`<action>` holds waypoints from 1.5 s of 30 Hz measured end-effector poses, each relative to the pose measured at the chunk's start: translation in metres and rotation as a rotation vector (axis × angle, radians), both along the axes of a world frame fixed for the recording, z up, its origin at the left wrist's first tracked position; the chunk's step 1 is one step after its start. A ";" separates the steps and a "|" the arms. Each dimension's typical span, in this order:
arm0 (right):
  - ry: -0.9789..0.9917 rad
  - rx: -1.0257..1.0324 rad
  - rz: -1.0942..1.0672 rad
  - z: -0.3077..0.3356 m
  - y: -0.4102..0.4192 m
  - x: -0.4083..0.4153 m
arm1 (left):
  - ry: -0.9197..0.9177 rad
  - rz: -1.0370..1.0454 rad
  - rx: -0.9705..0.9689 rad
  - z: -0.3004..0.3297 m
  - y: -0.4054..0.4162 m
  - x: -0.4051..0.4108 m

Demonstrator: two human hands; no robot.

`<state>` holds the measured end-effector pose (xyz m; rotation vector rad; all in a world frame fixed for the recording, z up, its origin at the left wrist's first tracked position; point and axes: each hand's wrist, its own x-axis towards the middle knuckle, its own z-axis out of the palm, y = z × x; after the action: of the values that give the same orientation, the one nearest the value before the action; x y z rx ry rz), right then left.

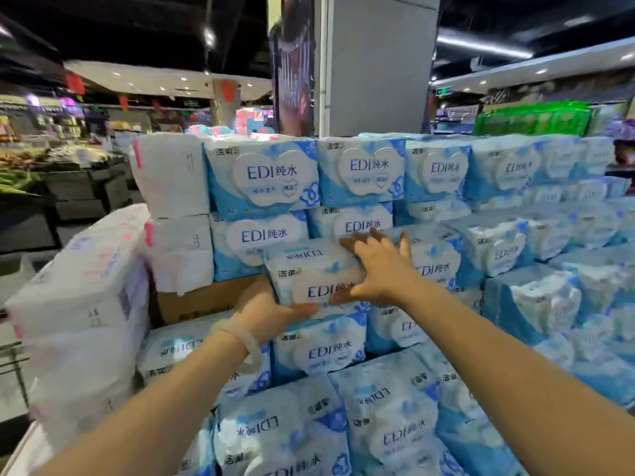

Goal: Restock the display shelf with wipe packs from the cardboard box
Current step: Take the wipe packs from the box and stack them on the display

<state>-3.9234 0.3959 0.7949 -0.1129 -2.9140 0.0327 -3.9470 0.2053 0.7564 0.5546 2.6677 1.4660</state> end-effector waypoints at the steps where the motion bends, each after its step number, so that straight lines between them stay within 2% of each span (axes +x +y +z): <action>1: 0.009 -0.008 0.014 -0.001 0.003 -0.003 | -0.009 0.006 -0.011 0.002 0.001 0.001; 6: 0.030 0.039 0.051 -0.002 0.008 -0.008 | 0.010 0.090 -0.024 0.003 0.008 0.008; 11: -0.047 0.058 0.036 0.011 0.008 -0.007 | -0.007 0.112 -0.274 0.008 0.015 0.006; 14: -0.031 0.086 0.053 0.009 0.011 -0.011 | 0.010 0.170 -0.285 0.006 0.023 0.008; 16: -0.013 0.094 0.078 0.005 0.014 -0.010 | 0.127 0.305 -0.210 0.002 0.026 0.018; 19: 0.017 0.096 0.116 0.004 0.015 -0.009 | 0.341 0.274 -0.324 0.001 0.027 0.028; 25: -0.019 0.102 0.116 0.008 0.010 0.000 | 0.284 0.256 -0.436 0.016 0.029 0.034; 27: 0.038 0.112 0.131 0.007 0.001 0.012 | 0.295 0.300 -0.475 0.017 0.024 0.041; 30: 0.110 0.104 0.257 0.001 -0.040 0.038 | 0.339 0.332 -0.622 0.006 0.002 0.061; 33: 0.050 0.114 0.421 -0.015 -0.097 0.062 | 0.337 0.305 -0.771 -0.010 -0.034 0.088; 38: -0.096 0.136 0.560 -0.048 -0.202 0.092 | 0.211 0.285 -0.863 -0.036 -0.129 0.147; 45: -0.179 0.114 0.786 -0.092 -0.377 0.141 | 0.004 0.454 -0.989 -0.063 -0.299 0.219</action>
<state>-3.7820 0.0188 0.7025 1.0874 -2.9158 -0.0166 -3.7285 -0.0937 0.6932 -0.1358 3.1368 0.0143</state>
